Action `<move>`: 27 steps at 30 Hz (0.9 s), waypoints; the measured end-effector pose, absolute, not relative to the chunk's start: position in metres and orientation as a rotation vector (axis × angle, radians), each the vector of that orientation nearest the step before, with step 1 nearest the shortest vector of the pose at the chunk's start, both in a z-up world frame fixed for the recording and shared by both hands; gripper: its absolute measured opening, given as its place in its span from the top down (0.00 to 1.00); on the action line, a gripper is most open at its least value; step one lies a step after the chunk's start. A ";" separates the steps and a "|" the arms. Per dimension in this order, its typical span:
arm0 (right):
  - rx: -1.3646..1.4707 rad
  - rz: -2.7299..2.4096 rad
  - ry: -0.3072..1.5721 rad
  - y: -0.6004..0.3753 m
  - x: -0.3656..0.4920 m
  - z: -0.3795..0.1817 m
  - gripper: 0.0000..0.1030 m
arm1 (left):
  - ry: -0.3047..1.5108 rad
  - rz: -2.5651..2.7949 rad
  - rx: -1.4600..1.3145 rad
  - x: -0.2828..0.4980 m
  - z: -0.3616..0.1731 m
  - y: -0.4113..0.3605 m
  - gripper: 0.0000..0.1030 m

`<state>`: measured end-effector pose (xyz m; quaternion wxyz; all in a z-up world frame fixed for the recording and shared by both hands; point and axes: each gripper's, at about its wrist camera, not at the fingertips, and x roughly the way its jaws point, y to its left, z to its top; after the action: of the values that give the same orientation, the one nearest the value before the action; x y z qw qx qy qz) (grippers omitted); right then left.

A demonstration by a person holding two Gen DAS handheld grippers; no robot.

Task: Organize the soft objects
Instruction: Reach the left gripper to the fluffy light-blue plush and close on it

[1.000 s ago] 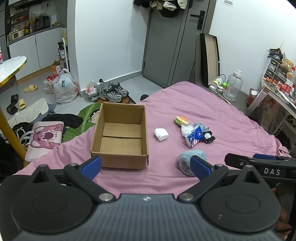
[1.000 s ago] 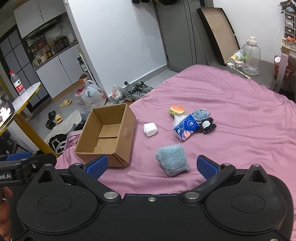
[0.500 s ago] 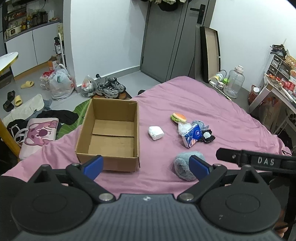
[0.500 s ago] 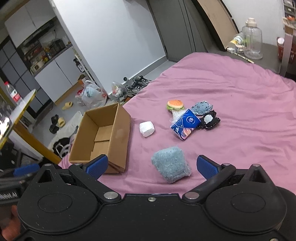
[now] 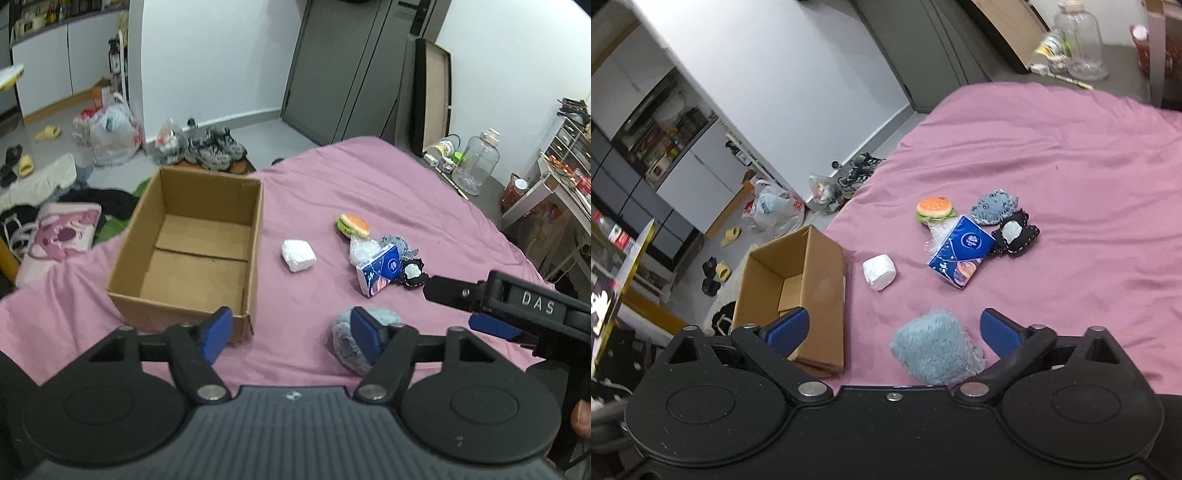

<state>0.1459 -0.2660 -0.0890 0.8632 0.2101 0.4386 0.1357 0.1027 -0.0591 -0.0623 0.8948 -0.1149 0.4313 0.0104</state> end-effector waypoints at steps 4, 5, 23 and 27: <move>0.506 0.298 0.972 -0.271 0.158 -0.105 0.27 | 0.915 0.012 -0.271 0.114 -0.075 -0.063 0.42; 0.528 0.313 0.995 -0.272 0.162 -0.111 0.36 | 0.920 0.011 -0.275 0.118 -0.078 -0.064 0.43; 0.630 0.177 1.166 -0.278 0.194 -0.166 0.41 | 1.091 -0.005 -0.427 0.165 -0.147 -0.084 0.63; 0.654 0.181 1.184 -0.277 0.198 -0.175 0.47 | 1.106 -0.001 -0.462 0.172 -0.154 -0.083 0.63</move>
<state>0.1984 -0.2769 -0.1753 0.7760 0.3024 0.5471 0.0838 0.1721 -0.0834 -0.1545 0.8256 -0.2174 0.5206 -0.0004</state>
